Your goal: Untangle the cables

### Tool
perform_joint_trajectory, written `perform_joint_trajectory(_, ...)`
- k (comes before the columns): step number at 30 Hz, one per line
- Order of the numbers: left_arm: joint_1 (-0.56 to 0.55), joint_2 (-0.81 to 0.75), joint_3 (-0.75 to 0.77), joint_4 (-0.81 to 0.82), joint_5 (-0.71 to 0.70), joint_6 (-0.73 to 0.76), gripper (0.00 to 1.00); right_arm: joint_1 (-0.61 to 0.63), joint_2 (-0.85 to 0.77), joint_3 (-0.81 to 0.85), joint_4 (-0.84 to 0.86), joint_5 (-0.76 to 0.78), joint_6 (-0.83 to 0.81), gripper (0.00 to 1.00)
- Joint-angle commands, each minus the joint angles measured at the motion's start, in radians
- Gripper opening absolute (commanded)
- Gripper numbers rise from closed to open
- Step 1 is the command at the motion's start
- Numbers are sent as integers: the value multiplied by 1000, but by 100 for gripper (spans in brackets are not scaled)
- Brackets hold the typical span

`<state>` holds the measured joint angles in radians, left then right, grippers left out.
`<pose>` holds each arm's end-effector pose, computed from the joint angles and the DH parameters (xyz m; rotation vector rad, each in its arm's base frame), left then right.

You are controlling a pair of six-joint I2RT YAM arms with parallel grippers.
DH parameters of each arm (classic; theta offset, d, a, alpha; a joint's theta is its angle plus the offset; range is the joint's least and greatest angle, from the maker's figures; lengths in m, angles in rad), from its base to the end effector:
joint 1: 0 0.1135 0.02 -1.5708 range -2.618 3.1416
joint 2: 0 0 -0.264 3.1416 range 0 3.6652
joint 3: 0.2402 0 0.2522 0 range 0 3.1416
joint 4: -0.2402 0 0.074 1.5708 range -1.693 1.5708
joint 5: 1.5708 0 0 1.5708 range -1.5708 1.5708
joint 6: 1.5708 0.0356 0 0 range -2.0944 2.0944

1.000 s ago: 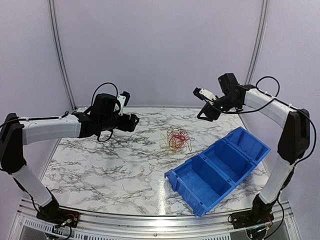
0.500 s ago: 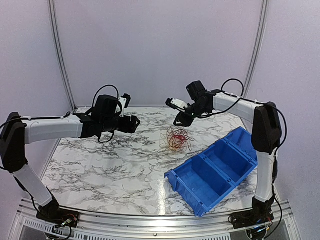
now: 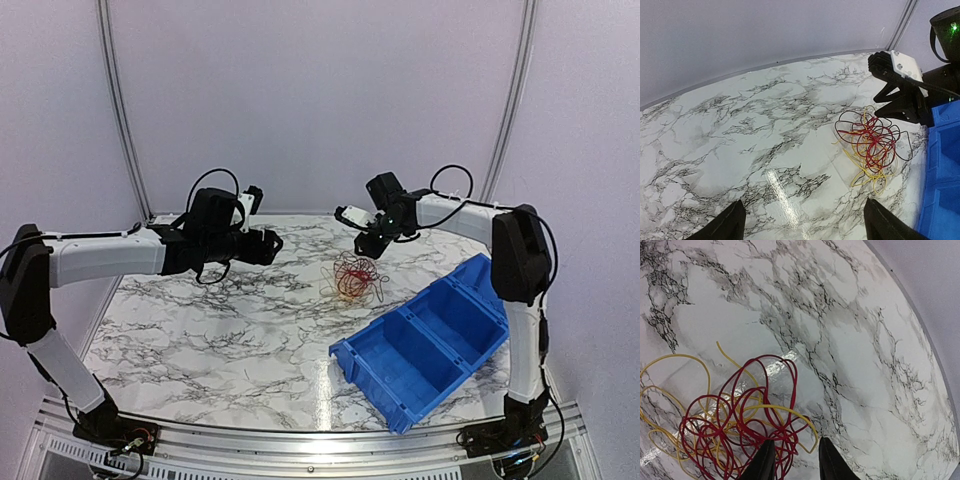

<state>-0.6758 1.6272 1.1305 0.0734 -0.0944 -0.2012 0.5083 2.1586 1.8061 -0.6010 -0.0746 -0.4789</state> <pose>0.2975 -0.2342 0.2681 0.4154 1.9799 -0.4684 0.4184 0.2361 0.2156 -1.2221 2.2081 0.1060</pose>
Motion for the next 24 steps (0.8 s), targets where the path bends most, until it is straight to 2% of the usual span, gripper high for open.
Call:
perform_joint_trajectory(1, 2, -3, 26, -20, 5, -4, 85, 4, 58, 68, 39, 59, -13, 31)
perform_joint_trajectory(8, 2, 2, 26, -20, 1, -4, 85, 4, 119, 118, 93, 70, 8, 27)
perform_joint_trajectory(12, 2, 14, 26, -19, 2, -8, 85, 4, 145, 169, 73, 90, 26, 6)
perform_joint_trajectory(14, 3, 21, 26, -18, 5, -11, 85, 5, 120, 161, 69, 85, 36, 1)
perform_joint_trajectory(19, 2, 55, 23, 9, 45, -21, 84, 22, -9, 117, 51, 15, 59, 0)
perform_joint_trajectory(24, 2, 53, -9, 128, 139, -56, 82, 64, -128, 90, 20, -41, 89, 0)
